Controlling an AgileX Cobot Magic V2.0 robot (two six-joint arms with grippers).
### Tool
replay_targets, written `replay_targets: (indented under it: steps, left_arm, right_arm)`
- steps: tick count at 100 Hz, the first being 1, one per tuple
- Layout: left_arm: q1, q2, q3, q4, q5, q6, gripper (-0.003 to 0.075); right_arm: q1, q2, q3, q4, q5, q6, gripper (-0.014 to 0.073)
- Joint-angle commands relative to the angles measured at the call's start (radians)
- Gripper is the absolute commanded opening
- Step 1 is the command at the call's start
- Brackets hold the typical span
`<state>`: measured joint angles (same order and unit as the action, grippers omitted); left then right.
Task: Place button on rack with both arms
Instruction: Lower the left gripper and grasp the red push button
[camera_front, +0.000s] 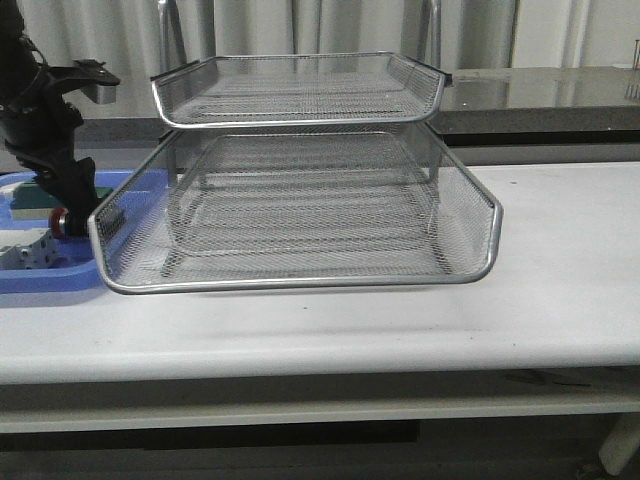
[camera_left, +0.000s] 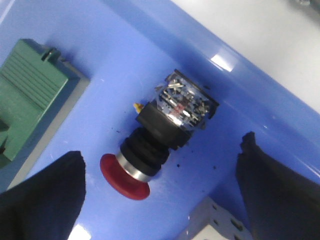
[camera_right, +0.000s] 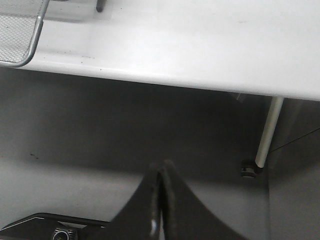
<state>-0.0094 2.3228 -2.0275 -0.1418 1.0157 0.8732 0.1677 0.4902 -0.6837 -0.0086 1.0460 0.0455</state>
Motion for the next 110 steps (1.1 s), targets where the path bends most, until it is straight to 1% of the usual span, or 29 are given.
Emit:
replay_targets:
  steps: [1,40,88,93,100,107,110]
  left_arm:
    - [-0.007,-0.046,-0.052,-0.028,-0.033,0.007,0.0596]
    - [-0.007,0.007,-0.071,-0.034,-0.05,0.043,0.0596]
    - [-0.007,0.039,-0.071,-0.04,-0.067,0.045,0.0591]
    - [-0.007,0.041,-0.071,-0.041,-0.069,0.045,0.0563]
    - [-0.007,0.041,-0.071,-0.041,-0.071,0.045,0.049]
    - [-0.007,0.041,-0.071,-0.041,-0.071,0.045,0.0388]
    - [-0.007,0.041,-0.071,-0.041,-0.071,0.045,0.033]
  right_arm:
    - [-0.002,0.004,-0.033,-0.013,-0.052,-0.001,-0.0067]
    - [-0.002,0.004,-0.033,-0.013,-0.052,-0.001,-0.0067]
    - [-0.002,0.004,-0.033,-0.013,-0.052,-0.001,-0.0067]
    - [-0.002,0.004,-0.033,-0.013,-0.052,-0.001,-0.0067]
    - [-0.002,0.004,-0.033,-0.013,-0.052,-0.001,-0.0067]
    - [-0.002,0.004,-0.033,-0.013,-0.052,-0.001,-0.0067]
    - [-0.002,0.004,-0.033,-0.013,-0.052,-0.001,-0.0067]
